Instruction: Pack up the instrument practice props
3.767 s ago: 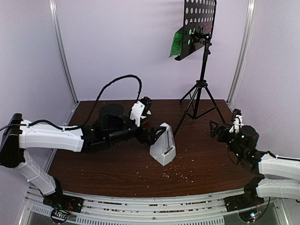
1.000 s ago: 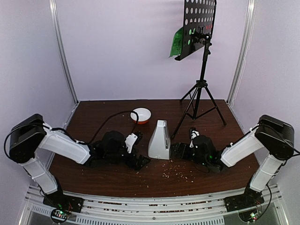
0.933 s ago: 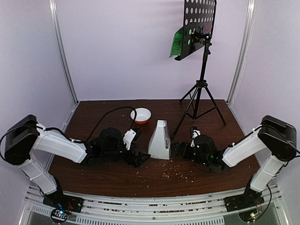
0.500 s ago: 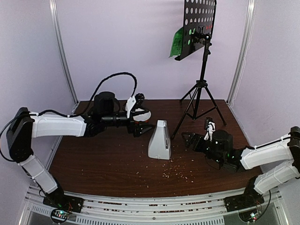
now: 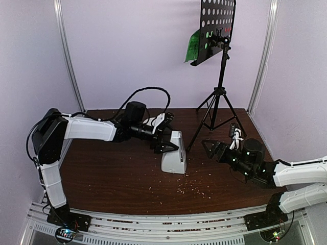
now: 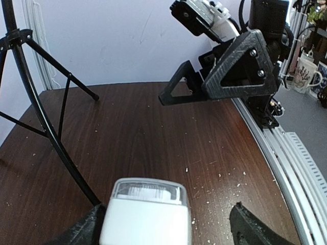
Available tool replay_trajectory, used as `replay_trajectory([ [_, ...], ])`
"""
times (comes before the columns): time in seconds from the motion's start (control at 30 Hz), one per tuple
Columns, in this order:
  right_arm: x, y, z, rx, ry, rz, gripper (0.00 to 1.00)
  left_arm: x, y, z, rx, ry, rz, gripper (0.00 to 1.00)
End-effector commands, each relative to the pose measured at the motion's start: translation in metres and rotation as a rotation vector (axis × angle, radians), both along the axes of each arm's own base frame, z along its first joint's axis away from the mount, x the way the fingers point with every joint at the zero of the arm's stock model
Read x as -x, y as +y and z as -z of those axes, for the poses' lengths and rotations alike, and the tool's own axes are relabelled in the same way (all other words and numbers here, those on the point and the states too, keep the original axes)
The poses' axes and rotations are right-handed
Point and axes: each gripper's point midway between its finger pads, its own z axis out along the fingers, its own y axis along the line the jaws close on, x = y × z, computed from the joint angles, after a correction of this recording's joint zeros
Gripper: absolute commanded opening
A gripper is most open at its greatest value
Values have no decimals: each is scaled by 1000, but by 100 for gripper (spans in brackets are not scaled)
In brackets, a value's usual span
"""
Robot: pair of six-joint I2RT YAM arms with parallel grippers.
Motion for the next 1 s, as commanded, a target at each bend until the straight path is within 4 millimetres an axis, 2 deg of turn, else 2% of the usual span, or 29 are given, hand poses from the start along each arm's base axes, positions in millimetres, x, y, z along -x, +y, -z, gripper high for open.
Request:
replay_trajectory([
  [0.0,3,-6,13,36,19,4,100,1,-1,-4,22,-10,38,80],
  [0.17,2,-5,16,35,25,2,100,3,3,1,34,27,4,63],
  [0.47,0,-2,20,36,32,-1,100,-13,18,4,41,120,-254,51],
  [0.7,-5,8,30,51,84,-12,99,-15,24,1,73,298,-386,45],
  [0.8,-7,18,35,64,126,-23,98,-22,26,2,70,361,-443,45],
  [0.97,-4,43,40,82,178,-55,97,-33,27,1,55,371,-509,45],
])
